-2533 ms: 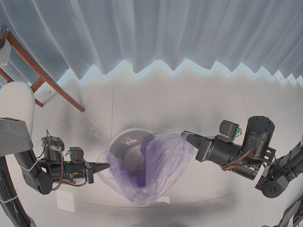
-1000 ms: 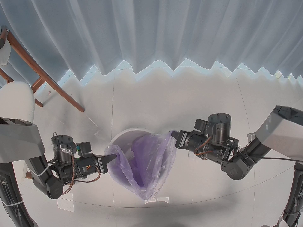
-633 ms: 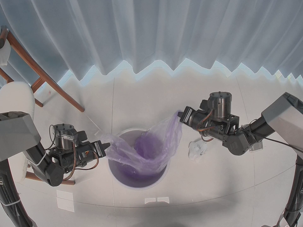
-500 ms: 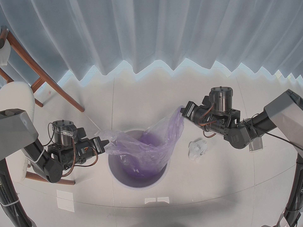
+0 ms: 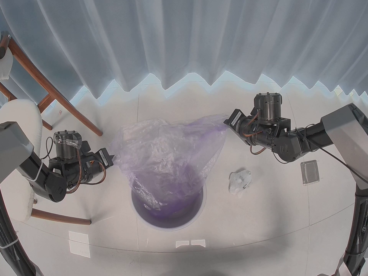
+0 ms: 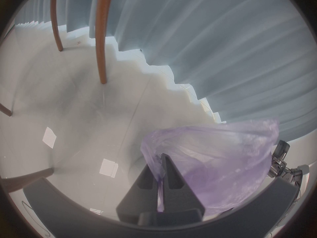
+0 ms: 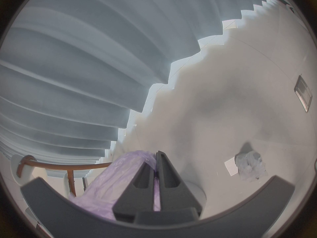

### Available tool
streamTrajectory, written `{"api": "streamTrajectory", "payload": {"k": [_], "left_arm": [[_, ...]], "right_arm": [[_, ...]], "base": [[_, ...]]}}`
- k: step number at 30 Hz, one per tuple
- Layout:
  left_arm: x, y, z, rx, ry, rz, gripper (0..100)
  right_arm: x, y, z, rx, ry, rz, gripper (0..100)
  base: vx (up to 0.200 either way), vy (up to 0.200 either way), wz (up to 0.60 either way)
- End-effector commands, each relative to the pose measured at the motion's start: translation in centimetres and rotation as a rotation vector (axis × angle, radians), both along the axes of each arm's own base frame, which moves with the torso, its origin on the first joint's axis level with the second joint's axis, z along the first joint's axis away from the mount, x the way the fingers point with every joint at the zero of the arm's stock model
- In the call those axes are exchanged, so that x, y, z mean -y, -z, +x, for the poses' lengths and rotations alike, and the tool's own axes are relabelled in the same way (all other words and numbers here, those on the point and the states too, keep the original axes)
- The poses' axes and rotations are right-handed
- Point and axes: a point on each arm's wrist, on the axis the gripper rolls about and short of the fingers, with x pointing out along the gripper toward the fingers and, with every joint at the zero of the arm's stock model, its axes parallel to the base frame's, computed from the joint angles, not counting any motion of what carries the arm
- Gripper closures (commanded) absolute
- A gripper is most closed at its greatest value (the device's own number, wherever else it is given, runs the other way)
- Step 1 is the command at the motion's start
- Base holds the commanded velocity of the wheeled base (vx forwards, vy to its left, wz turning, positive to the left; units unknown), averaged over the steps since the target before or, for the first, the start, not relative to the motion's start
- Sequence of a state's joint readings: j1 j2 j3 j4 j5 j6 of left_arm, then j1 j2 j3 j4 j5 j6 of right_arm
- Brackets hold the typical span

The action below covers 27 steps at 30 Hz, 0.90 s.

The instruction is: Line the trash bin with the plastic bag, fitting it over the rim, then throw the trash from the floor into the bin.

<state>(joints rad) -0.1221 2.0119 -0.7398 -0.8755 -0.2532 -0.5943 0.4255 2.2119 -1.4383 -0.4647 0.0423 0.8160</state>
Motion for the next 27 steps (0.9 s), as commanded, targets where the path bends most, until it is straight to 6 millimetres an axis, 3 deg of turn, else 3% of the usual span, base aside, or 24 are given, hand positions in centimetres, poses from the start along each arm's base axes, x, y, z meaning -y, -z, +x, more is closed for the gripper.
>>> {"api": "streamTrajectory", "payload": {"k": [1,19,27], "left_arm": [[-0.9,0.3,0.6,-0.031,-0.028,0.004,100],[-1.4,3.8,0.2,-0.194,-0.018,0.096,100],[-2.0,4.3,-0.7,-0.203,-0.007,0.14,100]], "right_arm": [[0.4,1.1,1.0,-0.014,0.024,-0.008,100],[1.5,5.8,-0.6,-0.134,0.013,-0.115,100],[1.9,6.3,-1.9,-0.096,-0.001,-0.122,100]], "base": [[0.0,0.0,0.0],[0.0,0.0,0.0],[0.0,0.0,0.0]]}}
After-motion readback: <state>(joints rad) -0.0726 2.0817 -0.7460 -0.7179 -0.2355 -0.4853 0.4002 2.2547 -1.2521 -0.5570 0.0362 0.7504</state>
